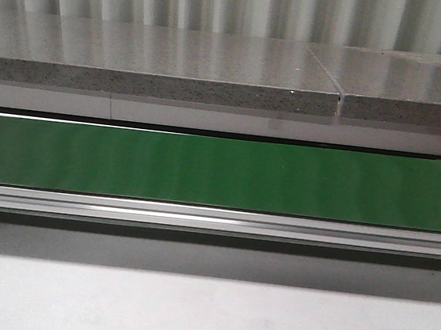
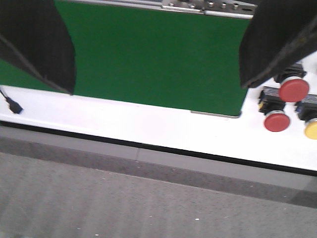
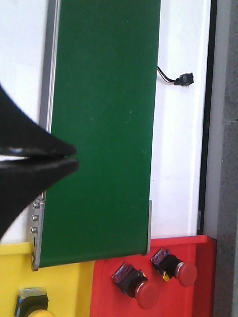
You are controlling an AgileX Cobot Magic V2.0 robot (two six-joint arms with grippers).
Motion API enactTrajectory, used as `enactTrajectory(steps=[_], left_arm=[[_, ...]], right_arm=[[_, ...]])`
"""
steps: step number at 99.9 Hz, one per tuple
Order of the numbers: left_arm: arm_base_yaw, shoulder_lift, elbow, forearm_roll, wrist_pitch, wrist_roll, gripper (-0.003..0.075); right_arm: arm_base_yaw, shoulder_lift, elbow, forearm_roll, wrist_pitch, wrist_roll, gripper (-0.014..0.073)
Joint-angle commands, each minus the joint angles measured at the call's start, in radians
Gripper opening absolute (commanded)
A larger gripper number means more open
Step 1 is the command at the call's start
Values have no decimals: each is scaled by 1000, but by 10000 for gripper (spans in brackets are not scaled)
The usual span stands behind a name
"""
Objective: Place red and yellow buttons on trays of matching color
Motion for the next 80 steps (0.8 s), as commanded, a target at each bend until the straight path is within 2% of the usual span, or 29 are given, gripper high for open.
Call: enactTrajectory(steps=[1,22,36,60,80], left_arm=[[67,95,-89,0,-67,-28,640],[236,352,-205,-18,-28,-69,640],[309,522,-263,-27,-11,-69,640],[369,749,-327,-29,-11,-69,640],[377,890,-377,-29,-13,-69,640]], right_arm=[[-1,-5,-24,7,-55,-9,-67],[-1,-5,-24,7,-55,-9,-67],[-1,-5,-24,7,-55,-9,-67],[-1,-5,-24,7,-55,-9,-67],[-1,-5,-24,7,-55,-9,-67]])
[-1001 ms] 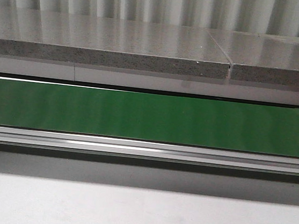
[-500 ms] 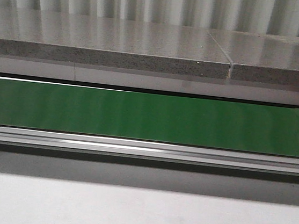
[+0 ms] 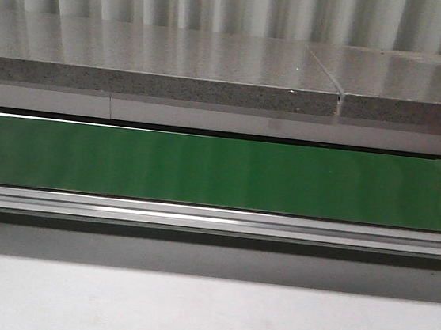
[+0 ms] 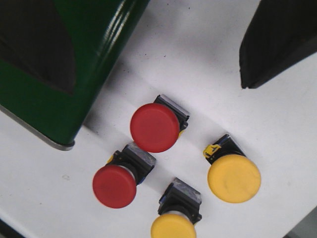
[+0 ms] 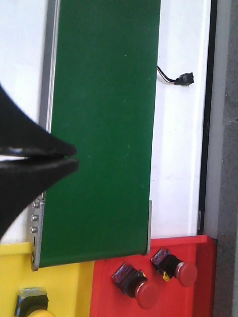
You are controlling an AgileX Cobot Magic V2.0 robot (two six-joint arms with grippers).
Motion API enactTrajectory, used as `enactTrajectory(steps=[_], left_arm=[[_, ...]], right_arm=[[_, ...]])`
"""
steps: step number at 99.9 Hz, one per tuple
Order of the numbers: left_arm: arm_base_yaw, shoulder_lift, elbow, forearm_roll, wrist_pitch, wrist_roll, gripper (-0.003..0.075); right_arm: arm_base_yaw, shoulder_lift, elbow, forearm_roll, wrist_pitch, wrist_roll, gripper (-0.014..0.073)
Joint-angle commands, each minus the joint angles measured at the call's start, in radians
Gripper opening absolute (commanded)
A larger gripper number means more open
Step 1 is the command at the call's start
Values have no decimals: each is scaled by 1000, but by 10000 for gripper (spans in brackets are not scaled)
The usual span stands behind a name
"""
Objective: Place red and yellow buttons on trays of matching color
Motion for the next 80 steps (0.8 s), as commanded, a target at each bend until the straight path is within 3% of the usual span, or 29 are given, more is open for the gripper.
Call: enactTrajectory(steps=[1,80], left_arm=[[2,19,-55,-18,-50,-10,640],[2,328,-266,-18,-11,-6,640]], right_arm=[[-1,-5,-24,7,-55,-9,-67],[-1,-5,-24,7,-55,-9,-67]])
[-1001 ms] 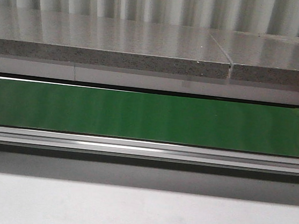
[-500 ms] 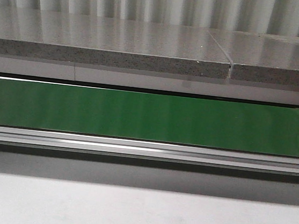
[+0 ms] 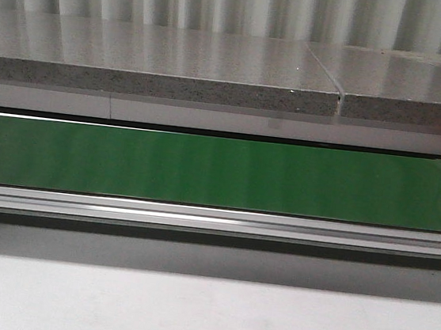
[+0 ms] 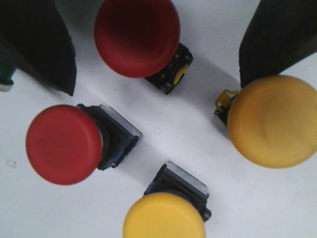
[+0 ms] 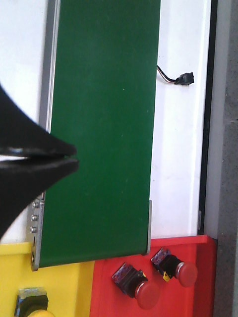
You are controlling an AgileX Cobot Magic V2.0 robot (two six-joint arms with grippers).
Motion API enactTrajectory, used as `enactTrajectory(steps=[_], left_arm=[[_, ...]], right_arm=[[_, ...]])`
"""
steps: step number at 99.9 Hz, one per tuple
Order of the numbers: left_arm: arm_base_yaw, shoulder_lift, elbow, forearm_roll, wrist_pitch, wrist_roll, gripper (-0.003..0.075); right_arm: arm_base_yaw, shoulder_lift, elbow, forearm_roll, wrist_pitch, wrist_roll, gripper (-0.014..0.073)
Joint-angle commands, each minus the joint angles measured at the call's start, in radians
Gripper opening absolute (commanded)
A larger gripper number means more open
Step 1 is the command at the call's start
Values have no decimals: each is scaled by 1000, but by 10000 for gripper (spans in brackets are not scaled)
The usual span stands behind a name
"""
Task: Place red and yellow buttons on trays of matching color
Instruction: 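Grasp a red button with the left gripper and set it on the belt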
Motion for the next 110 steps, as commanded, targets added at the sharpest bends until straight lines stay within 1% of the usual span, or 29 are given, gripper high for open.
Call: enactTrajectory(steps=[1,16,23,30,49,56,62,93,110], left_arm=[[2,-26,-40,-16,-27,-6,639],[2,-19,-42,-16,-25,-6,632],[2,-19,-42,-16,-23,-6,580],[2,-19,-42,-16,-18,-6,486],[2,-19,-72,-16,38,-6,149],[2,-23,-91,-16,65,-6,49],[-2,-38,-97,-16,75,-4,-17],[-47,-226,-95,-12,106,66,-20],[-77,-326,-93,-12,161,102,-20]], right_arm=[[-1,-5,-24,7,-55,-9,-67],[-1,-5,-24,7,-55,-9,-67],[-1,-5,-24,7,-55,-9,-67],[-1,-5,-24,7,-55,-9,-67],[-1,-5,-24,7,-55,-9,-67],[-1,-5,-24,7,-55,-9,-67],[-1,-5,-24,7,-55,-9,-67],[-1,-5,-24,7,-55,-9,-67],[-1,-5,-24,7,-55,-9,-67]])
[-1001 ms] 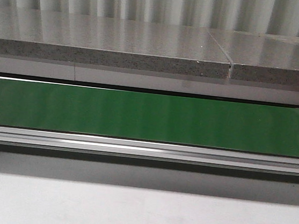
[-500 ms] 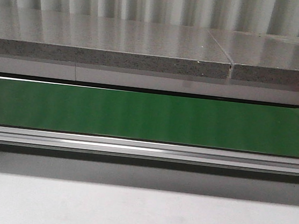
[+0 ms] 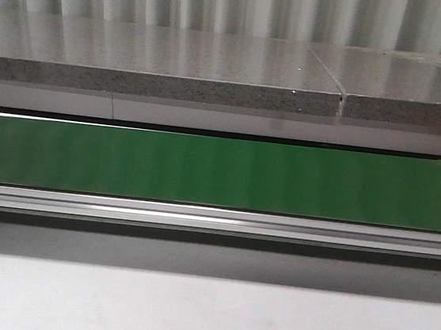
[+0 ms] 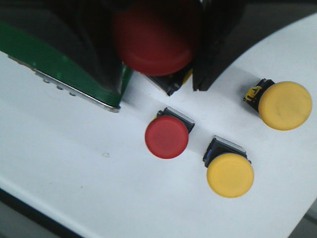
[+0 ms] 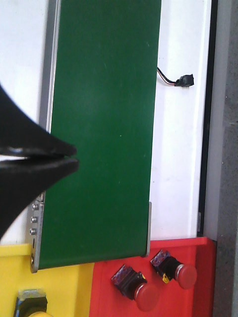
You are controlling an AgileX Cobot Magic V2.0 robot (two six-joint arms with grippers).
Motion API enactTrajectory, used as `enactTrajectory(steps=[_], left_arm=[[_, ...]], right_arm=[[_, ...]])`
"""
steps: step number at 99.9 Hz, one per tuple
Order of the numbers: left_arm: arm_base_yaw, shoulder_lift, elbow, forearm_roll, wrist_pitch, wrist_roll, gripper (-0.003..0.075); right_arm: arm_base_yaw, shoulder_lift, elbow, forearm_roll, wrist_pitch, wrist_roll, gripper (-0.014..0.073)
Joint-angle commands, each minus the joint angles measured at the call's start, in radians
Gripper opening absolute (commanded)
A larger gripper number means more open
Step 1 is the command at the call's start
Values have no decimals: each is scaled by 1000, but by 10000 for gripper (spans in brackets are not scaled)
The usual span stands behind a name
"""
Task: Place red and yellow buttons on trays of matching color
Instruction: 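Grasp a red button with the left gripper and set it on the belt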
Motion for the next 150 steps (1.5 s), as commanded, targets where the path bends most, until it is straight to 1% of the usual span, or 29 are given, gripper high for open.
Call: enactTrajectory(steps=[1,23,55,70,99,104,111,114,116,119,120,121,123,124,128,133,138,150], left_arm=[[-19,-88,-26,-11,-7,18,-20],[-66,-158,48,-11,-4,41,-20],[-148,-156,153,-11,-81,43,-20],[-170,-130,160,-11,-89,44,-20],[-169,-73,160,-13,-87,46,-11],[-169,-73,158,-13,-85,54,24],[-169,-73,154,-23,-80,80,124],[-169,-73,152,-26,-80,80,193],[-169,-73,152,-31,-79,85,224],[-169,-75,152,-41,-79,94,309],[-169,-75,152,-43,-79,99,326],[-169,-75,152,-45,-78,99,363],[-169,-75,152,-50,-76,100,398],[-169,-77,152,-50,-76,100,433],[-169,-79,152,-50,-74,100,530],[-169,-85,152,-50,-67,100,613],[-169,-92,152,-51,-64,100,659],[-169,-124,152,-71,-62,118,661]], right_arm=[[-1,-5,-24,7,-57,-9,-67],[-1,-5,-24,7,-57,-9,-67],[-1,-5,-24,7,-57,-9,-67],[-1,-5,-24,7,-57,-9,-67],[-1,-5,-24,7,-57,-9,-67],[-1,-5,-24,7,-57,-9,-67],[-1,-5,-24,7,-57,-9,-67],[-1,-5,-24,7,-57,-9,-67],[-1,-5,-24,7,-57,-9,-67],[-1,-5,-24,7,-57,-9,-67],[-1,-5,-24,7,-57,-9,-67],[-1,-5,-24,7,-57,-9,-67],[-1,-5,-24,7,-57,-9,-67],[-1,-5,-24,7,-57,-9,-67],[-1,-5,-24,7,-57,-9,-67],[-1,-5,-24,7,-57,-9,-67],[-1,-5,-24,7,-57,-9,-67],[-1,-5,-24,7,-57,-9,-67]])
